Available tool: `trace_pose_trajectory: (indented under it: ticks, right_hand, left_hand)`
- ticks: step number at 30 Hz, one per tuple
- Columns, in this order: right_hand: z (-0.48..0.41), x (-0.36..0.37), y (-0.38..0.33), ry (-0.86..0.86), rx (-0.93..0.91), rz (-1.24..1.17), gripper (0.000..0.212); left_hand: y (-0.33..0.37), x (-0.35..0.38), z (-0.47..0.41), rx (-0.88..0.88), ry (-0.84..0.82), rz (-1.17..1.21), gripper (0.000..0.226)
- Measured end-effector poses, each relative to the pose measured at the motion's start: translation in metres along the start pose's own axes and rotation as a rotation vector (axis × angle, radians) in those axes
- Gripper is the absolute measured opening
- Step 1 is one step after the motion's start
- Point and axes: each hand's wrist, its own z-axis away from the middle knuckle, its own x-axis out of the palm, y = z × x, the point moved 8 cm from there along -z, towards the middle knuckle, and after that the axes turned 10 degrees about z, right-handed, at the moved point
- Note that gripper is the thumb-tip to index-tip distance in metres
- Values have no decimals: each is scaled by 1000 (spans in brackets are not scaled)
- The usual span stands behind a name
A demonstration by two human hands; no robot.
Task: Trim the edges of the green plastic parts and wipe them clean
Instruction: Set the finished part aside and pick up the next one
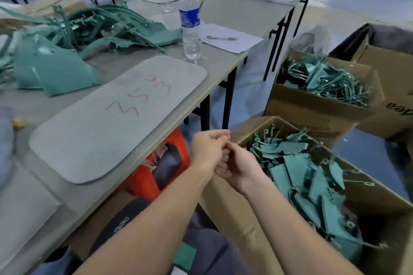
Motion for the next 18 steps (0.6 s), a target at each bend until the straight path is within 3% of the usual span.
trace_pose_trajectory:
  ticks: [4,7,9,14,16,18]
  right_hand:
    - [19,49,-31,-67,-77,100,23]
    - [40,103,-46,-211,-136,250,23]
    - [55,146,-51,-346,-190,376,23]
    - [78,252,-42,-586,-346,723,22]
    - [74,284,-35,-598,-408,796,23]
    - [65,320,-24,-623,-446,840,25]
  left_hand:
    - [68,-31,6,223,-54,-177,28]
    - [123,-67,18,417,46,-352,14]
    - [158,-98,31,541,159,-452,12]
    - [209,-196,61,637,456,-541,60]
    - [213,-236,73,608,611,-596,64]
    - [217,-286,88,585,815,-647,55]
